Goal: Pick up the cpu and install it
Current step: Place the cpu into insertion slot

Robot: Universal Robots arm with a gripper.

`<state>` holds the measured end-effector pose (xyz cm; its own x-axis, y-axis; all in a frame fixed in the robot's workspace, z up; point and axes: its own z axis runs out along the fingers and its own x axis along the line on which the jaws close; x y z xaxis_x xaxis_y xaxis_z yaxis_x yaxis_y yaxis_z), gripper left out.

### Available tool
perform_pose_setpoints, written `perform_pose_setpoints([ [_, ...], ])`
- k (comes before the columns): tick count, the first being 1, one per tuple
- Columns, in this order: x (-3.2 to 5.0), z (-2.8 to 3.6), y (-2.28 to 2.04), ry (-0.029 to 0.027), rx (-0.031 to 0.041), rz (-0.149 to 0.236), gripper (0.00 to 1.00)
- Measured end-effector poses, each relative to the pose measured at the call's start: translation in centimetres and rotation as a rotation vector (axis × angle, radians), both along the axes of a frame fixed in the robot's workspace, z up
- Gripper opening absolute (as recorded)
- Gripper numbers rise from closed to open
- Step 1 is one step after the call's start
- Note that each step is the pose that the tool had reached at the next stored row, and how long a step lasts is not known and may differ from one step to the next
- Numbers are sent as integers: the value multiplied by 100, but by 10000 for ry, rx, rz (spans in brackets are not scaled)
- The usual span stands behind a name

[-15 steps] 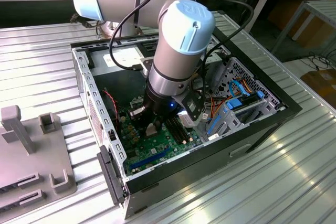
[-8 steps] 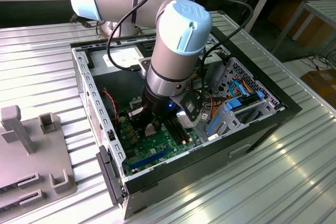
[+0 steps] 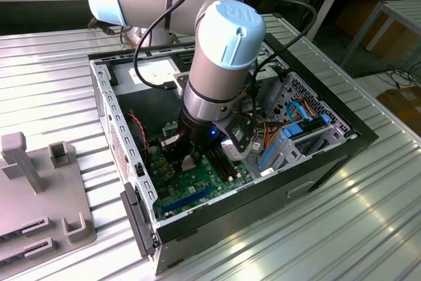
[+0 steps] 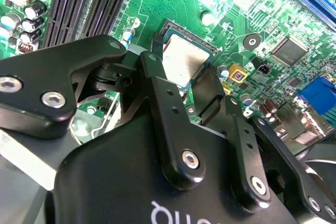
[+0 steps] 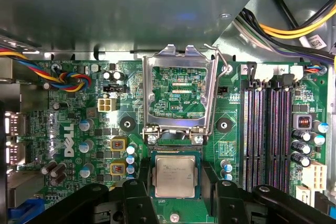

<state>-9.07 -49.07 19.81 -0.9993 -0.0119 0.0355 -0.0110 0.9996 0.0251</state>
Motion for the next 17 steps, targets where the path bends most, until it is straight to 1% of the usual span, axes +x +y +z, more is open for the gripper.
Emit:
perform_pose_setpoints([
  [17, 0, -8, 0, -1, 1, -1, 47],
])
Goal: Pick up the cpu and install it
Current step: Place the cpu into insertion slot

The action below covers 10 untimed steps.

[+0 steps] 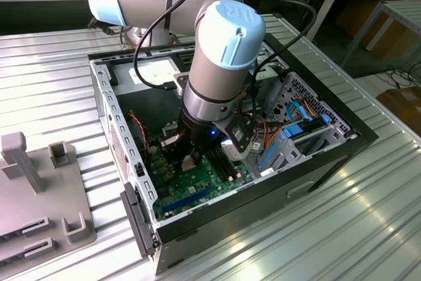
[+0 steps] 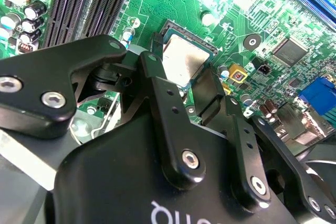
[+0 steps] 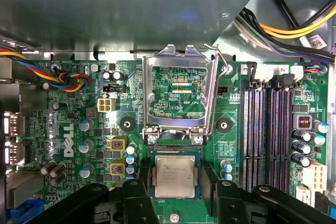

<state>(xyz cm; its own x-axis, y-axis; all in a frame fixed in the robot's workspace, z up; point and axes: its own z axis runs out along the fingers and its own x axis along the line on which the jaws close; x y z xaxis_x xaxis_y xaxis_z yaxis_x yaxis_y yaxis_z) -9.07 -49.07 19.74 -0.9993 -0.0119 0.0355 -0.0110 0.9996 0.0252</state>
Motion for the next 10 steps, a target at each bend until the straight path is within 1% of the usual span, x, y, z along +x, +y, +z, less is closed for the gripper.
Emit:
perform_pose_setpoints([
  [10, 6, 0, 0, 0, 0, 0, 47],
])
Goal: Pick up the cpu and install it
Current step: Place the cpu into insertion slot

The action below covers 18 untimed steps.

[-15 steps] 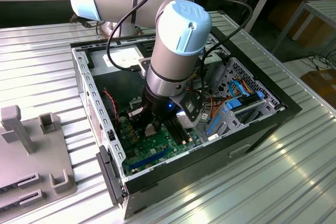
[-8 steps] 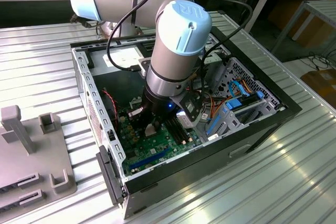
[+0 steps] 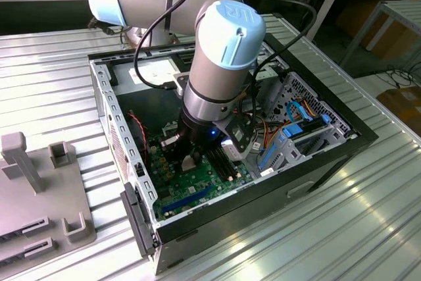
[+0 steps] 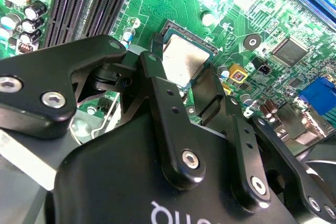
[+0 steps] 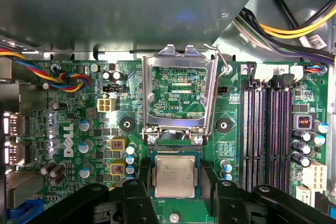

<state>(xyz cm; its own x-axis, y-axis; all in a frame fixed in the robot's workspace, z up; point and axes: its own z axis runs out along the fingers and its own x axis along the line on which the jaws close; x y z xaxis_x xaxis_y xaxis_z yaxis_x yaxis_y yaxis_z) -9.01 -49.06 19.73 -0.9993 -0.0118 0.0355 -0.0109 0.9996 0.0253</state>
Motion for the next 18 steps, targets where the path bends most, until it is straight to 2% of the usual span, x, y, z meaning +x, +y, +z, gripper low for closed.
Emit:
perform_pose_setpoints([
  [18, 3, -9, -1, -6, -1, 1, 47],
])
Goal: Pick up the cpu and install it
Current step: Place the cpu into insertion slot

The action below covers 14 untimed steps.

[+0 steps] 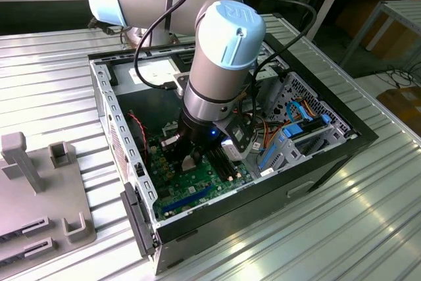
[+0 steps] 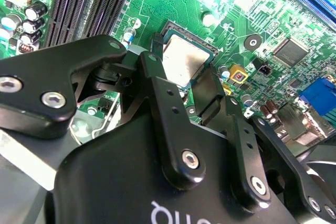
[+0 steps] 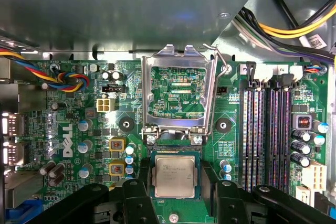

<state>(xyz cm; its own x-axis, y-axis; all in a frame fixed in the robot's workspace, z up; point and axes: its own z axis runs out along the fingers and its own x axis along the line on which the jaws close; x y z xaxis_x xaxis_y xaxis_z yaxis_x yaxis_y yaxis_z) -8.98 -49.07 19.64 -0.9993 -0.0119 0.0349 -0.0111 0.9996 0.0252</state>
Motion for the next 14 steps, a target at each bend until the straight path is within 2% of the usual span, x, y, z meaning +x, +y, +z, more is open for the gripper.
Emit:
perform_pose_setpoints([
  [3, -2, -2, 0, 5, 2, -3, 48],
  [4, -1, -3, 0, -4, 4, -2, 54],
  [14, 12, -4, 0, 0, 1, -36, 54],
])
